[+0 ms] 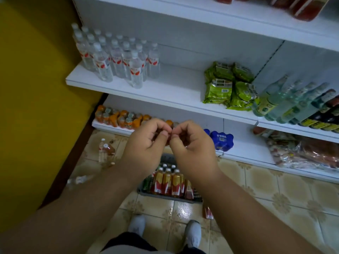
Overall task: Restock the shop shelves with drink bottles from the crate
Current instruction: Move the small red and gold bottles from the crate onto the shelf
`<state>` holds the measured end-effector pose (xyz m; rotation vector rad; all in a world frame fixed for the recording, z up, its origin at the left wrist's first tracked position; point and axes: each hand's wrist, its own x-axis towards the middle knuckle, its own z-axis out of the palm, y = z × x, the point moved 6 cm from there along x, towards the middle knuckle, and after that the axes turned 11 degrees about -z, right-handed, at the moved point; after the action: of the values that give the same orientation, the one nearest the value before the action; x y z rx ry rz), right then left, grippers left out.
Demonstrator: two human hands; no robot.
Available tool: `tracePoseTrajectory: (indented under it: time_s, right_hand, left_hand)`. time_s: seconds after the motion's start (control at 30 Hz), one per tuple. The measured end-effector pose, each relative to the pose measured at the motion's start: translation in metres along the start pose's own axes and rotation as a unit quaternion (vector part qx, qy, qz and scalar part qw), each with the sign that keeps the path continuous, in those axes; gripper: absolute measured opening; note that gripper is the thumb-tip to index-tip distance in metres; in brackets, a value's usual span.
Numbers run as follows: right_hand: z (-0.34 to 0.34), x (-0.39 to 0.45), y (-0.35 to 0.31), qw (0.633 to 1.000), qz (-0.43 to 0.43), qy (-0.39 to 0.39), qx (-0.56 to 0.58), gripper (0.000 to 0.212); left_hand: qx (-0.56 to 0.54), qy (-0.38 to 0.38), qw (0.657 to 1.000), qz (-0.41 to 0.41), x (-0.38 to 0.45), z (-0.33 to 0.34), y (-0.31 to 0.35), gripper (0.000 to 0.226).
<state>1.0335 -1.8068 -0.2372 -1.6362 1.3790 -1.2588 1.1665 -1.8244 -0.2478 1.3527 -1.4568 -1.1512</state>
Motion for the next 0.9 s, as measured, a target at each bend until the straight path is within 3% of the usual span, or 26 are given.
tracePoseTrajectory:
  time_s: [0.13,0.3,0.4,0.57,0.67,0.83,0.9]
  right_hand:
    - [-0.005,-0.002,0.056,0.999,0.014,-0.038,0.011,0.016]
    - [0.003,-0.013,0.164,0.995,0.09,-0.034,0.036,0.014]
    - [0.026,-0.027,0.259,0.988,0.151,-0.042,0.009,0.012]
    - [0.071,-0.097,0.451,0.934,0.341,-0.088,-0.065,0.006]
    - [0.109,-0.137,0.55,0.893,0.391,-0.19,-0.118,0.014]
    - [0.143,-0.166,0.673,0.853,0.454,-0.19,-0.176,0.035]
    - [0.153,-0.184,0.709,0.815,0.512,-0.199,-0.185,0.055]
  left_hand:
    - [-0.003,0.035,0.998,-0.052,0.004,0.039,-0.04,0.023]
    - [0.002,0.025,0.993,-0.111,0.026,0.088,-0.122,0.017]
    - [-0.029,0.029,0.984,-0.175,0.04,0.115,-0.216,0.024]
    - [-0.013,0.025,0.922,-0.386,0.033,0.171,-0.435,0.025]
    - [0.018,0.005,0.876,-0.481,0.028,0.2,-0.544,0.029]
    - [0.2,-0.077,0.836,-0.504,0.03,0.239,-0.657,0.016]
    - [0.275,-0.126,0.805,-0.511,0.025,0.255,-0.686,0.035]
